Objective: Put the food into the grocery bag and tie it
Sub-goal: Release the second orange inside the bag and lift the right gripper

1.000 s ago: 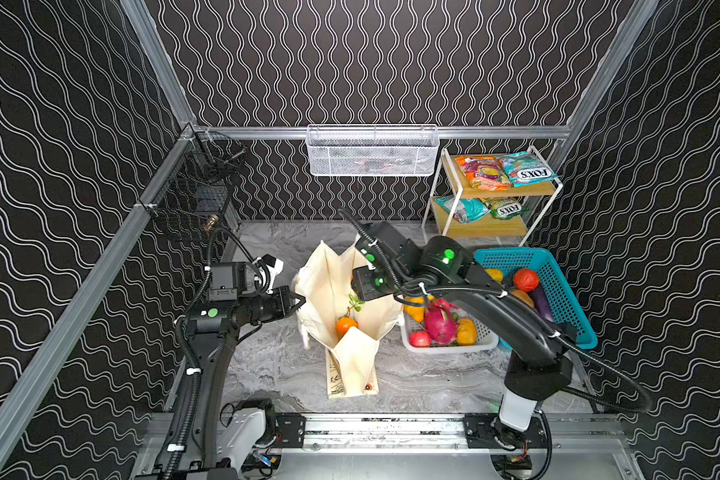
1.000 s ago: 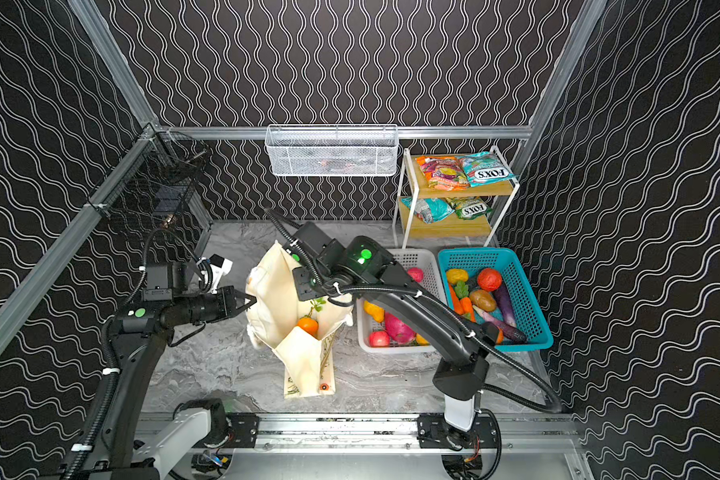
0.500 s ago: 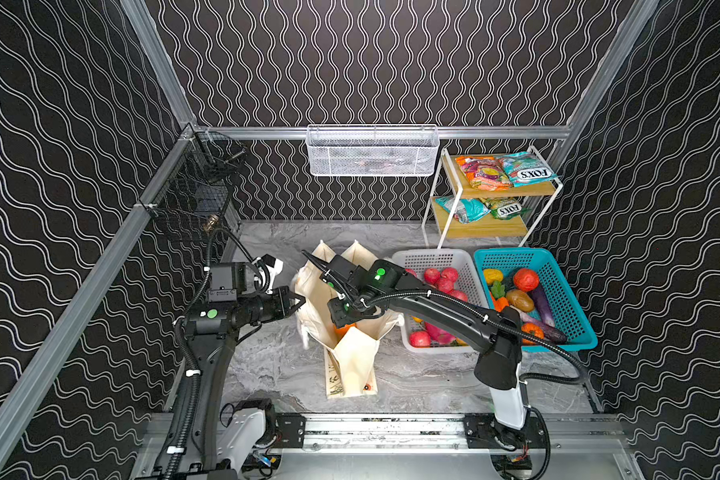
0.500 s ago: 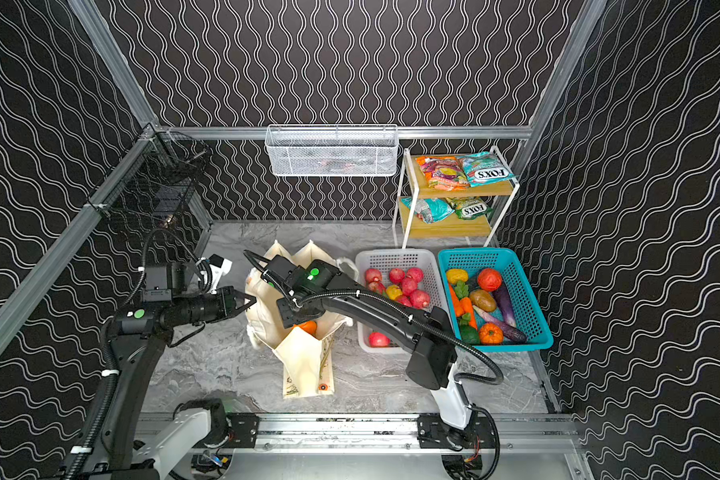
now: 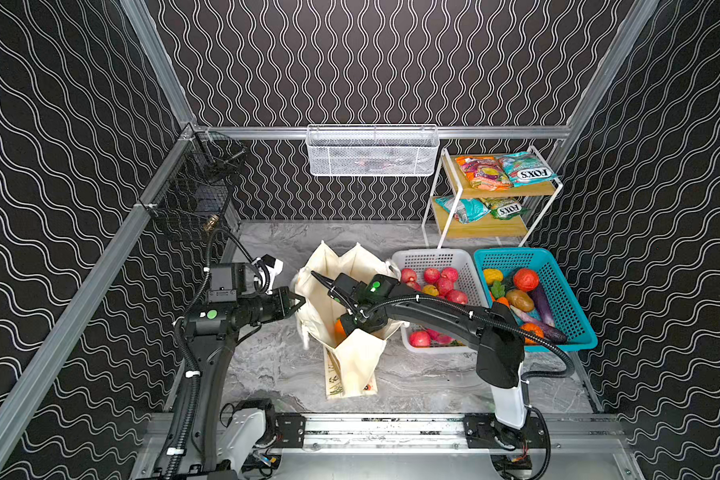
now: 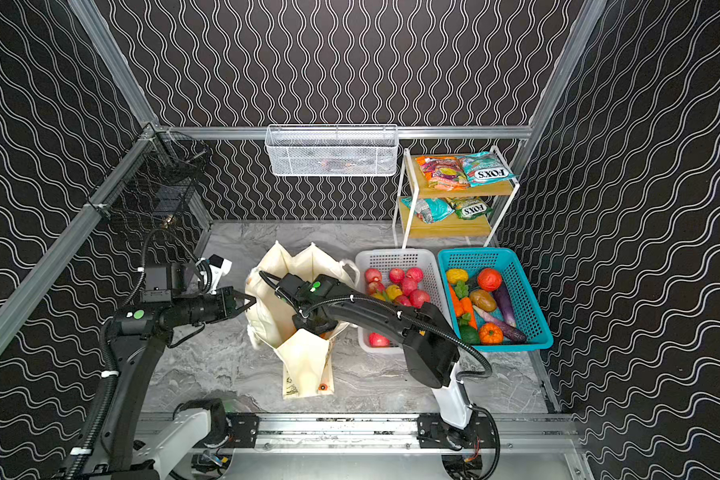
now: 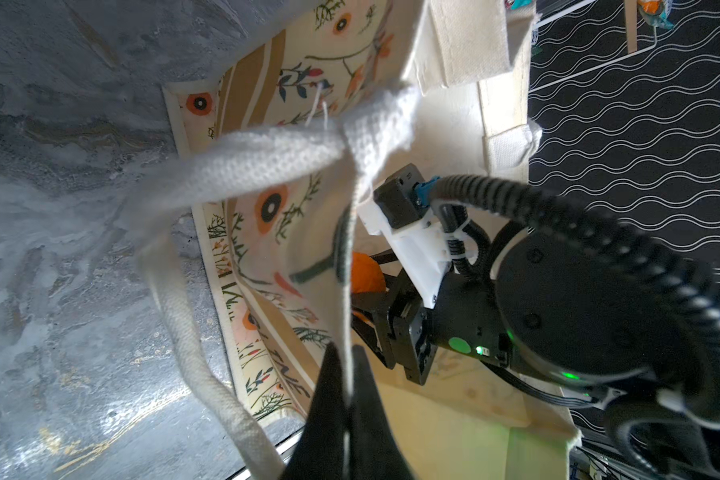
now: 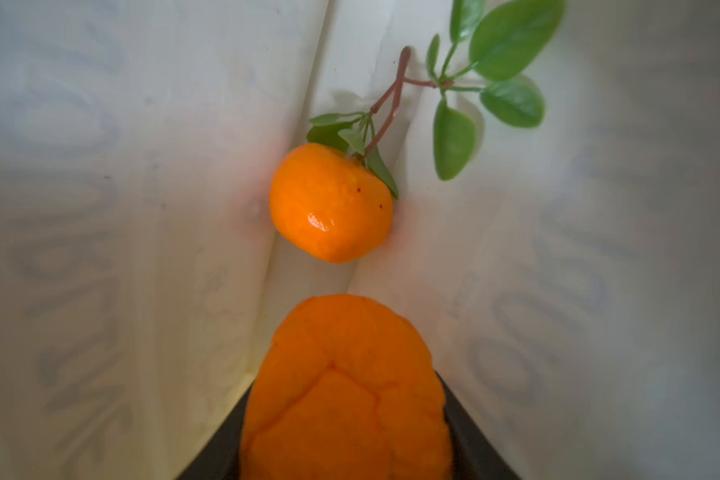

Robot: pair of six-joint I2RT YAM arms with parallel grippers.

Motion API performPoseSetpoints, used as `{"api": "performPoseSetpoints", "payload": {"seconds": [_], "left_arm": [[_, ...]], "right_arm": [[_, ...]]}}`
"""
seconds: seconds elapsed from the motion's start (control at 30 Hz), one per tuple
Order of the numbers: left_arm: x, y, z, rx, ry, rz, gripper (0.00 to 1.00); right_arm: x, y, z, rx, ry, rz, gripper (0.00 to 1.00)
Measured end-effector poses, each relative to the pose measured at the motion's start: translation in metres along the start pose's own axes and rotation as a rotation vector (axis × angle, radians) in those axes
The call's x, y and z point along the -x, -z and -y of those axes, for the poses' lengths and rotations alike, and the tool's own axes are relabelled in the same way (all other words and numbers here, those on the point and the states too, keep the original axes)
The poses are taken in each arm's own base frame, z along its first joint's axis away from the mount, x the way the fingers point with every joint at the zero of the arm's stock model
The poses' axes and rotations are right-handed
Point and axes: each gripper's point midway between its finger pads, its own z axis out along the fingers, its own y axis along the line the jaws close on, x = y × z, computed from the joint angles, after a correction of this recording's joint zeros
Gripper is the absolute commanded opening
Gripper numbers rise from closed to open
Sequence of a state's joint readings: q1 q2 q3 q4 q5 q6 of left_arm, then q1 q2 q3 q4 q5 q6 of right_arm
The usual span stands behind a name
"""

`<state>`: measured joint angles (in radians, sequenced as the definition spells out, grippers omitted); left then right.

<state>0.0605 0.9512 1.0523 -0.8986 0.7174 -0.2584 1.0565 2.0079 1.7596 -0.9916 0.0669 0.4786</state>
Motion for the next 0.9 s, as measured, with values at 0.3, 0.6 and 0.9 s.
{"api": "performPoseSetpoints", "payload": {"seconds": [0.3, 0.6, 0.9], "left_arm": [[0.0, 0.0, 0.0, 0.0, 0.001, -0.001, 0.0], [0.0, -0.001, 0.0, 0.0, -0.001, -0.001, 0.0], [0.001, -0.007, -0.002, -0.025, -0.009, 0.002, 0.0]], "right_arm": [[0.003, -0.016, 0.001, -0.004, 0.017, 0.014, 0.59], [0.006, -0.035, 0.01, -0.013, -0.006, 0.013, 0.64], [0.012, -0.029, 0.012, -0.019, -0.032, 0.04, 0.84]]}}
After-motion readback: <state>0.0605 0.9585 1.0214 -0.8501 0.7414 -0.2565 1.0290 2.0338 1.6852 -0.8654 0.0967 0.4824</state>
